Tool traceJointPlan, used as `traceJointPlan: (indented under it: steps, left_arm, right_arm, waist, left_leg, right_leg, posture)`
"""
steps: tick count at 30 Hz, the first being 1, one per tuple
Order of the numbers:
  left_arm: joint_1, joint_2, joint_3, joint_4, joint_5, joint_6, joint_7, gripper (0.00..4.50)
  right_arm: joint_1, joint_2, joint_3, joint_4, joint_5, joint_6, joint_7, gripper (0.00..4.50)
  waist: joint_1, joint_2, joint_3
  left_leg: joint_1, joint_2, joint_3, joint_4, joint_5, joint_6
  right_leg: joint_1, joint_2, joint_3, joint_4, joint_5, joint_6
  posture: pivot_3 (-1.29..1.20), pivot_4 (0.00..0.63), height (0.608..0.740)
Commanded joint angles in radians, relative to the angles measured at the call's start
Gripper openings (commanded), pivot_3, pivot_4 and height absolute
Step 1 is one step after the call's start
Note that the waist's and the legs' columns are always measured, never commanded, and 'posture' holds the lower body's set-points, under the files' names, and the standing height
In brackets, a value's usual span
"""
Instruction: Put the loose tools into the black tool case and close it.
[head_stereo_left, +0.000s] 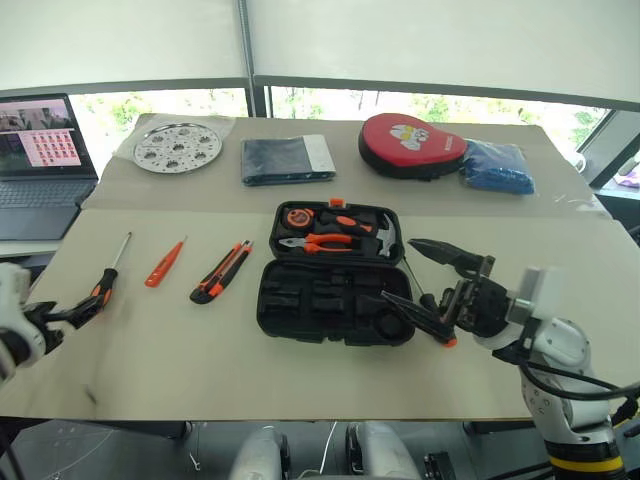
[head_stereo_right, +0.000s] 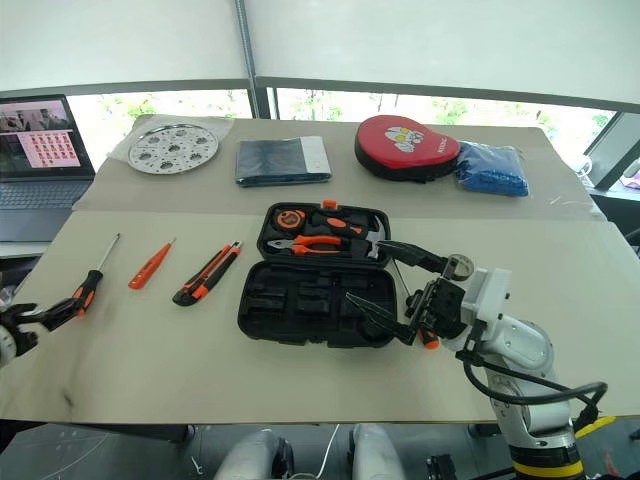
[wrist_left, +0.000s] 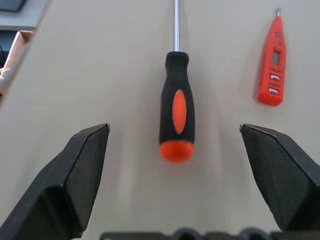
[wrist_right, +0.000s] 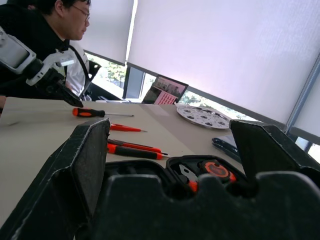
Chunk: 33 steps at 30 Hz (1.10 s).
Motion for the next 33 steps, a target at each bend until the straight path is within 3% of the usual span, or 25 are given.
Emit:
traceJointPlan:
  steps: [1,4,8,11,12,17,20,24,28,33]
  left_arm:
    - [-0.091,0.051,-0.101,0.112,0.091,-0.003,-0.034,4.50]
    - [-0.172,0.047,-0.150,0.183,0.126,-0.024,-0.065,3.73]
    - [-0.197,0.032,-0.171,0.216,0.169,-0.081,-0.112,2.19]
    - [-0.191,-0.001,-0.150,0.231,0.198,-0.223,-0.140,1.01]
    - [-0.191,-0.008,-0.138,0.236,0.203,-0.264,-0.148,0.85]
    - [-0.184,-0.014,-0.051,0.184,0.169,-0.663,-0.420,0.86]
    - [-0.218,-0.014,-0.119,0.066,0.124,-0.698,-0.587,0.86]
    - [-0.377,-0.056,-0.409,-0.019,0.235,-0.788,-0.788,0.86]
    - [-0.582,-0.170,-0.656,0.052,0.419,-0.887,-0.849,0.86]
    - [-0.738,-0.309,-0.823,0.187,0.559,-0.930,-0.868,0.86]
  right_arm:
    - [-0.022,-0.002,-0.005,-0.018,-0.007,0.003,-0.006,4.44]
    - [-0.016,-0.002,-0.007,-0.038,-0.019,0.012,-0.027,4.50]
    - [0.006,0.000,-0.002,-0.063,-0.030,0.018,-0.048,4.50]
    - [0.014,-0.005,0.002,-0.086,-0.038,0.039,-0.076,4.50]
    - [0.016,-0.006,0.000,-0.091,-0.039,0.044,-0.081,4.50]
    - [0.073,-0.054,-0.094,-0.103,-0.026,0.051,-0.084,4.50]
    - [0.104,-0.092,-0.166,-0.096,-0.016,0.056,-0.082,4.50]
    - [0.199,-0.141,-0.238,-0.069,-0.010,0.059,-0.027,4.50]
    - [0.293,-0.155,-0.290,-0.041,-0.020,0.047,0.007,4.50]
    - [0.409,-0.141,-0.368,0.018,-0.026,-0.004,0.055,4.50]
  waist:
    - [-0.007,0.000,0.000]
    - [-0.009,0.000,0.000]
    - [-0.007,0.000,0.000]
    - [-0.007,0.000,0.000]
    - [-0.006,0.000,0.000]
    - [0.000,-0.002,0.000]
    - [0.013,-0.002,0.000]
    - [0.035,-0.001,0.000]
    - [0.038,-0.001,0.000]
    - [0.024,-0.001,0.000]
  left_leg:
    - [0.000,0.000,0.000,0.000,0.000,0.000]
    - [-0.001,0.000,0.001,-0.001,0.000,-0.001]
    - [-0.002,0.000,0.002,-0.001,-0.001,0.000]
    - [-0.002,0.000,0.002,0.000,-0.001,0.001]
    - [-0.002,0.000,0.002,0.000,-0.001,0.001]
    - [-0.004,0.001,0.002,0.000,-0.002,0.001]
    - [-0.010,0.000,0.002,0.001,-0.002,0.002]
    - [-0.012,-0.004,0.002,0.003,-0.002,0.003]
    - [-0.012,-0.008,0.003,0.005,-0.002,0.005]
    - [-0.016,-0.009,0.001,0.011,-0.005,0.013]
  right_leg:
    - [-0.001,0.000,0.000,0.000,0.000,0.000]
    - [-0.002,0.000,0.000,-0.001,0.000,0.000]
    - [-0.002,-0.002,0.000,-0.001,-0.001,0.000]
    - [-0.002,-0.003,0.001,-0.001,-0.001,0.000]
    - [-0.002,-0.003,0.001,-0.001,-0.001,0.000]
    - [-0.004,-0.004,0.000,-0.001,0.000,0.000]
    - [-0.009,-0.005,0.000,-0.001,0.000,0.000]
    - [-0.008,-0.005,-0.001,-0.001,0.000,0.001]
    - [-0.007,-0.003,0.002,-0.002,0.002,0.004]
    - [-0.006,0.000,0.004,-0.004,0.004,0.008]
  posture:
    - [0.00,0.150,0.740]
    - [0.00,0.150,0.740]
    - [0.00,0.150,0.740]
    - [0.00,0.150,0.740]
    - [0.00,0.150,0.740]
    - [0.00,0.150,0.740]
    - [0.00,0.150,0.740]
    - [0.00,0.150,0.740]
    - [0.00,0.150,0.740]
    - [0.00,0.150,0.740]
